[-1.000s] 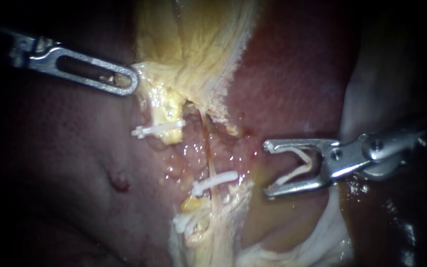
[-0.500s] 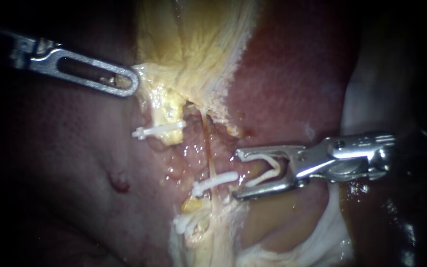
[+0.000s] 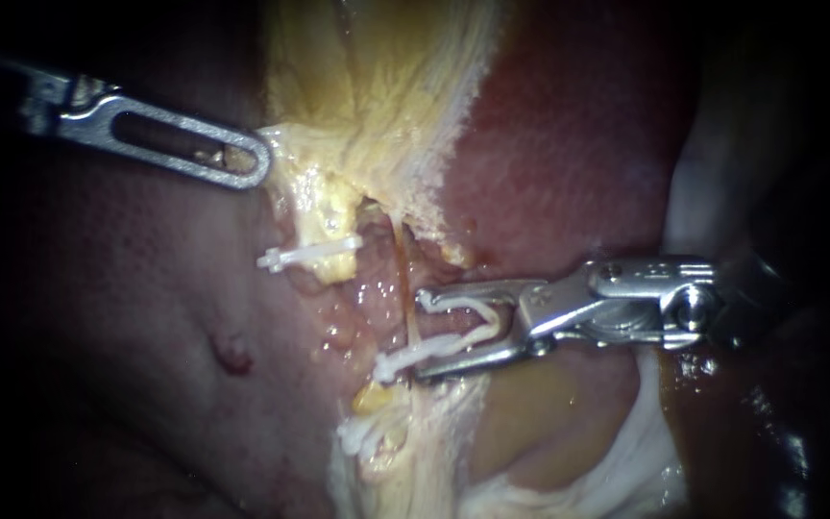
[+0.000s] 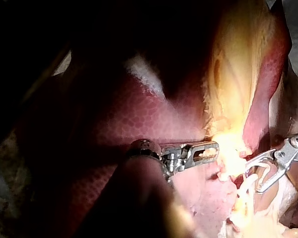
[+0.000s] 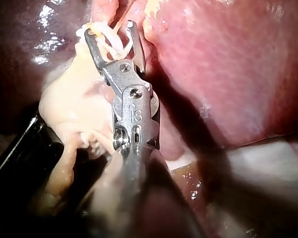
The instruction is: Clipping second clip right tube
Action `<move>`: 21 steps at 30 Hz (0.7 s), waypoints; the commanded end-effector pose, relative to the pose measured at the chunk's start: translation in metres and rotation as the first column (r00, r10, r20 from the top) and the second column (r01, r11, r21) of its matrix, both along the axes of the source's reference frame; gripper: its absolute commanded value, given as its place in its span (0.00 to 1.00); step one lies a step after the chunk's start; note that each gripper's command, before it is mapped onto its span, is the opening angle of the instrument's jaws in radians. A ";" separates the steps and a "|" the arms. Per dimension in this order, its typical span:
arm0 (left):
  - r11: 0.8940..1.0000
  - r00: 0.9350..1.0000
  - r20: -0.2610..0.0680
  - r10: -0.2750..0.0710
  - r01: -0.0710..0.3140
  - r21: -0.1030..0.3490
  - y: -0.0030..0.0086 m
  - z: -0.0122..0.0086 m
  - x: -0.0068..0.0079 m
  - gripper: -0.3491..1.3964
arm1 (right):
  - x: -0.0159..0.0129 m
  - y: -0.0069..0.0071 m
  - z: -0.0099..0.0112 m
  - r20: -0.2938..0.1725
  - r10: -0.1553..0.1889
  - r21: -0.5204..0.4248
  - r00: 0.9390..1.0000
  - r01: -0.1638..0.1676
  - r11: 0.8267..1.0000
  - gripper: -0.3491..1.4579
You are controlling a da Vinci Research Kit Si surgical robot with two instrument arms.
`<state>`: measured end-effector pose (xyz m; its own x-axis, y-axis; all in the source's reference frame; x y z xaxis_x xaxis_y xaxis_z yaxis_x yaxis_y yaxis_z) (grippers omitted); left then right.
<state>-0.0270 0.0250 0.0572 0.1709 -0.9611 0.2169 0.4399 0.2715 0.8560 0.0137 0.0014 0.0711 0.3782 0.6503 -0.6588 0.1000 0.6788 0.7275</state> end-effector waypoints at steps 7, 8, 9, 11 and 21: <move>1.000 1.000 0.001 0.002 -0.002 0.000 -0.0001 0.0002 -0.0002 0.00 | 0.0013 0.0001 0.0009 -0.030 -0.018 0.051 0.999 0.019 0.999 0.46; 1.000 1.000 0.001 0.002 -0.002 0.000 -0.0001 0.0002 -0.0002 0.00 | 0.0013 0.0002 0.0010 -0.041 -0.022 0.064 0.999 0.025 0.998 0.46; 1.000 1.000 0.001 0.001 -0.001 0.000 -0.0001 0.0002 -0.0002 0.00 | 0.0014 0.0002 0.0010 -0.047 -0.023 0.076 0.999 0.027 0.997 0.46; 1.000 1.000 0.001 0.001 -0.001 0.000 -0.0002 0.0002 -0.0002 0.00 | 0.0015 0.0004 0.0012 -0.061 -0.033 0.089 0.998 0.038 0.995 0.46; 1.000 1.000 0.001 0.001 -0.001 0.000 -0.0001 0.0003 -0.0002 0.00 | 0.0022 0.0008 0.0012 -0.134 -0.030 0.157 0.991 0.051 0.986 0.46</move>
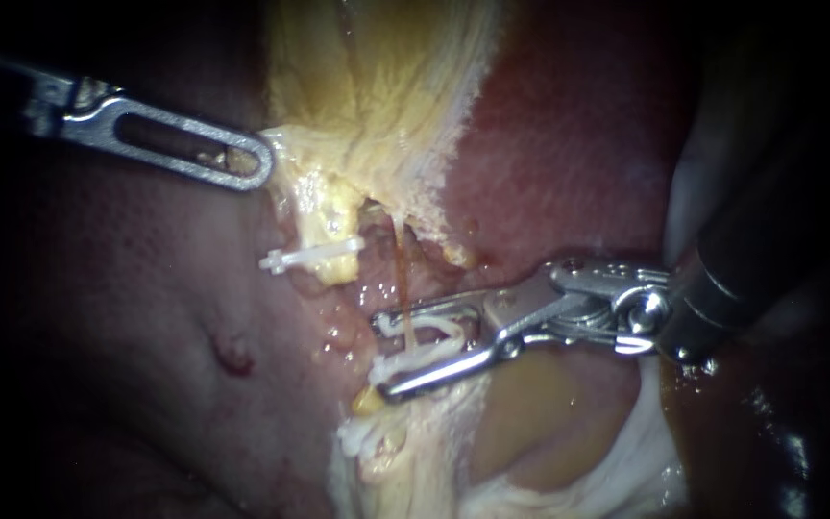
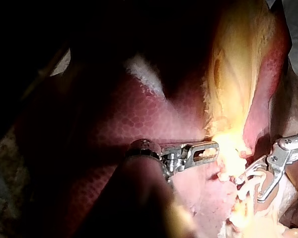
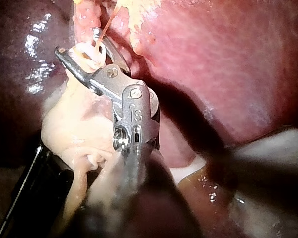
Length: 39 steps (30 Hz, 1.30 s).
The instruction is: Clipping second clip right tube
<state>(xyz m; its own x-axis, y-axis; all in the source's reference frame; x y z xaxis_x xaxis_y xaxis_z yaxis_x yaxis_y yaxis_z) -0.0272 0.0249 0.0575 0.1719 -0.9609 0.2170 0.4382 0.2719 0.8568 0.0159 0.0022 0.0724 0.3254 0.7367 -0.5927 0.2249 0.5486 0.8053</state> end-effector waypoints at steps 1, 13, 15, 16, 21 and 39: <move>1.000 1.000 -0.001 0.000 0.000 0.000 0.0000 0.0000 0.0000 0.00 | 0.0000 0.0000 -0.0001 -0.002 0.001 0.000 1.000 -0.001 1.000 0.46; 1.000 1.000 -0.001 0.000 0.000 -0.001 0.0000 0.0001 0.0000 0.00 | 0.0001 -0.0003 -0.0021 -0.060 0.001 0.032 0.998 0.001 0.999 0.46; 1.000 1.000 0.001 0.003 -0.003 0.000 0.0000 0.0002 0.0000 0.00 | 0.0002 -0.0003 -0.0027 -0.071 -0.006 0.036 0.997 0.009 0.999 0.45; 1.000 1.000 0.001 0.003 -0.003 0.000 0.0000 0.0002 0.0000 0.00 | 0.0003 -0.0004 -0.0031 -0.081 -0.010 0.039 0.997 0.014 0.999 0.45; 1.000 1.000 0.001 0.003 -0.003 0.000 0.0000 0.0003 0.0000 0.00 | 0.0005 -0.0004 -0.0045 -0.099 -0.010 0.047 0.995 0.014 0.999 0.45; 1.000 1.000 0.001 0.003 -0.003 -0.001 0.0000 0.0004 0.0000 0.00 | -0.0003 -0.0003 -0.0048 -0.110 -0.020 0.050 0.994 0.025 0.998 0.30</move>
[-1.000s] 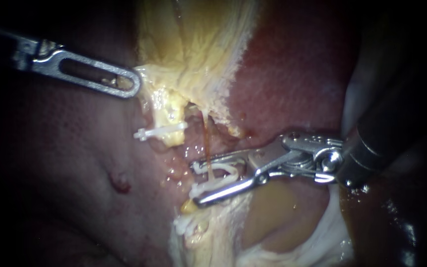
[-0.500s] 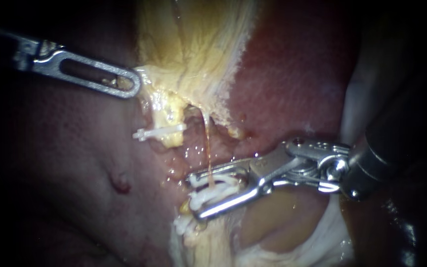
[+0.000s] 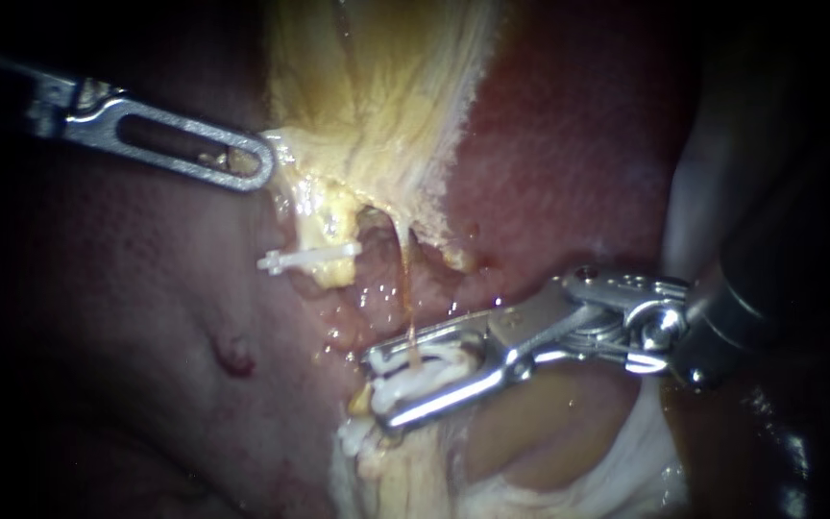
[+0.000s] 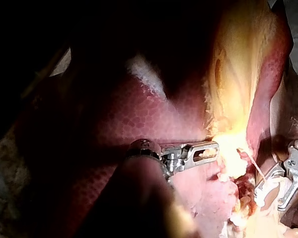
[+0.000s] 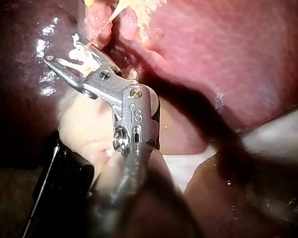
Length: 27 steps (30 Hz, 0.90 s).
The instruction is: Clipping second clip right tube
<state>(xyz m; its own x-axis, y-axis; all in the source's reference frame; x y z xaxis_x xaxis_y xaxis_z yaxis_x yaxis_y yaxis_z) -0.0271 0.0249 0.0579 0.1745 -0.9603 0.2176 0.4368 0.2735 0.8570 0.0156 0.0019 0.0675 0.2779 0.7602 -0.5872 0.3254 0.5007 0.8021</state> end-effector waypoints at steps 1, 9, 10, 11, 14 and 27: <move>1.000 1.000 0.000 0.000 0.000 0.000 0.0000 0.0000 0.0000 0.00 | 0.0000 0.0000 0.0001 0.000 0.000 0.000 1.000 0.000 1.000 0.28; 1.000 1.000 0.000 0.000 0.000 0.000 0.0000 0.0001 0.0000 0.00 | -0.0006 0.0001 0.0002 -0.004 -0.006 0.000 1.000 0.006 1.000 0.00; 1.000 1.000 0.000 0.000 0.000 0.000 0.0000 0.0001 0.0001 0.00 | -0.0007 0.0001 0.0003 -0.004 -0.006 0.000 1.000 0.006 1.000 0.00; 1.000 1.000 0.000 0.000 0.000 0.000 0.0001 0.0001 0.0001 0.00 | -0.0007 0.0001 0.0003 -0.004 -0.007 0.000 1.000 0.007 1.000 0.00; 1.000 1.000 0.000 0.000 0.000 0.000 0.0001 0.0002 0.0001 0.00 | -0.0009 0.0001 0.0004 0.008 -0.012 0.032 1.000 0.011 0.999 0.00; 1.000 1.000 0.000 0.000 0.000 0.000 0.0001 0.0002 0.0002 0.00 | -0.0012 0.0000 0.0006 0.022 -0.027 0.025 0.999 0.026 0.999 0.00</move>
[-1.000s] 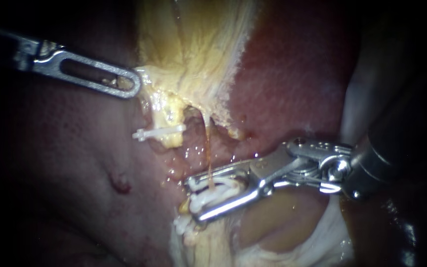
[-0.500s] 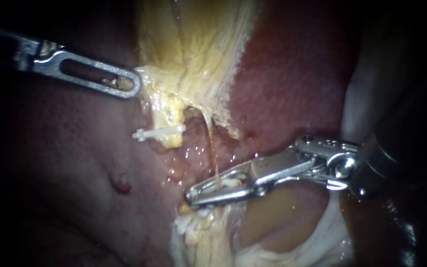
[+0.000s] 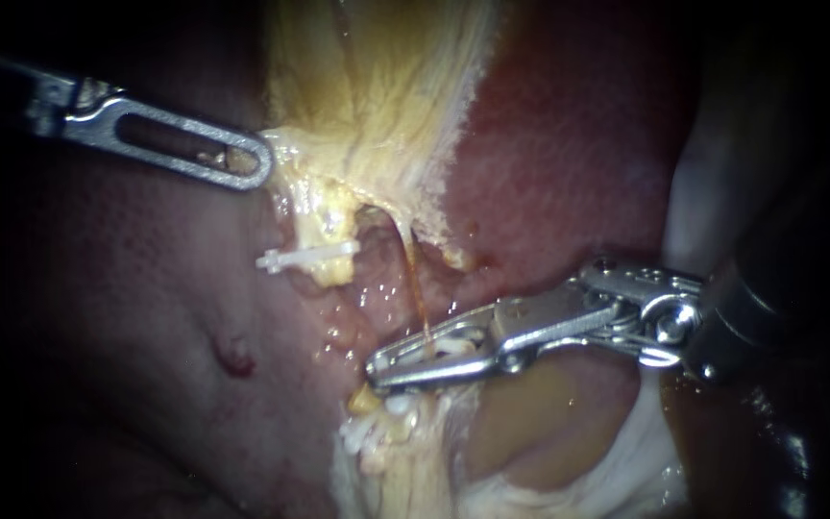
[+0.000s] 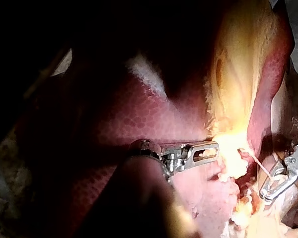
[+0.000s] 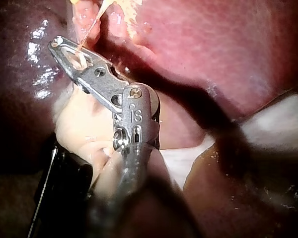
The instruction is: Clipping second clip right tube
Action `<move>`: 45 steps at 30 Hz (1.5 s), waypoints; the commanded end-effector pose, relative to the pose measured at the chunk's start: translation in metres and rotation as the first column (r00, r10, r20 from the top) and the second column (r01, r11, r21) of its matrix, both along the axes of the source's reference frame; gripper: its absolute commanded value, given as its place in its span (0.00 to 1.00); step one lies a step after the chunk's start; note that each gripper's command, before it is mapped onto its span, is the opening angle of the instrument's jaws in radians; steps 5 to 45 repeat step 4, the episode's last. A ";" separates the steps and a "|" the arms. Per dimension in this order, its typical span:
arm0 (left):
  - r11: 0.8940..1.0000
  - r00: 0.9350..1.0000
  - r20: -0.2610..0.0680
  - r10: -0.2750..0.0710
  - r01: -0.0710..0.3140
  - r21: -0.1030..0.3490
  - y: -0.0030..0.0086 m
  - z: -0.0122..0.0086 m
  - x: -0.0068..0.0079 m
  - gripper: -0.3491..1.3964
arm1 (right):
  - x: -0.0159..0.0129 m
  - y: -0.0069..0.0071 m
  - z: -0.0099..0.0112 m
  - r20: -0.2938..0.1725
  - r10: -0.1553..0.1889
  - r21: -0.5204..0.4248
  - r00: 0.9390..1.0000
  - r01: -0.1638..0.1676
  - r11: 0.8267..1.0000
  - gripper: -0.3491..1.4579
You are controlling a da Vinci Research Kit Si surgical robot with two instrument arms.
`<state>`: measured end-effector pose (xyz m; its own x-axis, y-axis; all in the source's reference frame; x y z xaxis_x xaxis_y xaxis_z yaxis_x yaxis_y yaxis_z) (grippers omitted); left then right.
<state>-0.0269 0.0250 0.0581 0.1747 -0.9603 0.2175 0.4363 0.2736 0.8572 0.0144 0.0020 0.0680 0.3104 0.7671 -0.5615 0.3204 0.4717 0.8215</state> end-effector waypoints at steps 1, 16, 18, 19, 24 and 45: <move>1.000 1.000 0.000 0.000 0.000 0.000 0.0000 -0.0001 0.0000 0.00 | 0.0000 0.0000 0.0001 0.000 -0.001 0.000 1.000 0.001 1.000 0.00; 1.000 1.000 0.000 0.000 0.000 0.000 0.0000 -0.0001 0.0000 0.00 | 0.0000 0.0000 0.0002 -0.001 -0.002 -0.001 1.000 0.002 1.000 0.00; 1.000 1.000 0.000 0.000 0.000 0.000 0.0000 -0.0001 0.0000 0.00 | 0.0000 0.0000 0.0002 -0.001 -0.002 -0.001 1.000 0.002 1.000 0.00; 1.000 1.000 0.000 0.000 0.000 0.000 0.0000 -0.0001 0.0000 0.00 | 0.0000 0.0000 0.0002 -0.001 -0.002 -0.001 1.000 0.002 1.000 0.00; 1.000 1.000 0.000 0.000 0.000 0.000 0.0000 -0.0001 0.0000 0.00 | 0.0000 0.0000 0.0002 -0.001 -0.002 -0.001 1.000 0.002 1.000 0.00; 1.000 1.000 0.000 0.000 0.000 0.000 0.0000 -0.0001 0.0000 0.00 | 0.0000 0.0000 0.0002 -0.001 -0.002 -0.001 1.000 0.002 1.000 0.00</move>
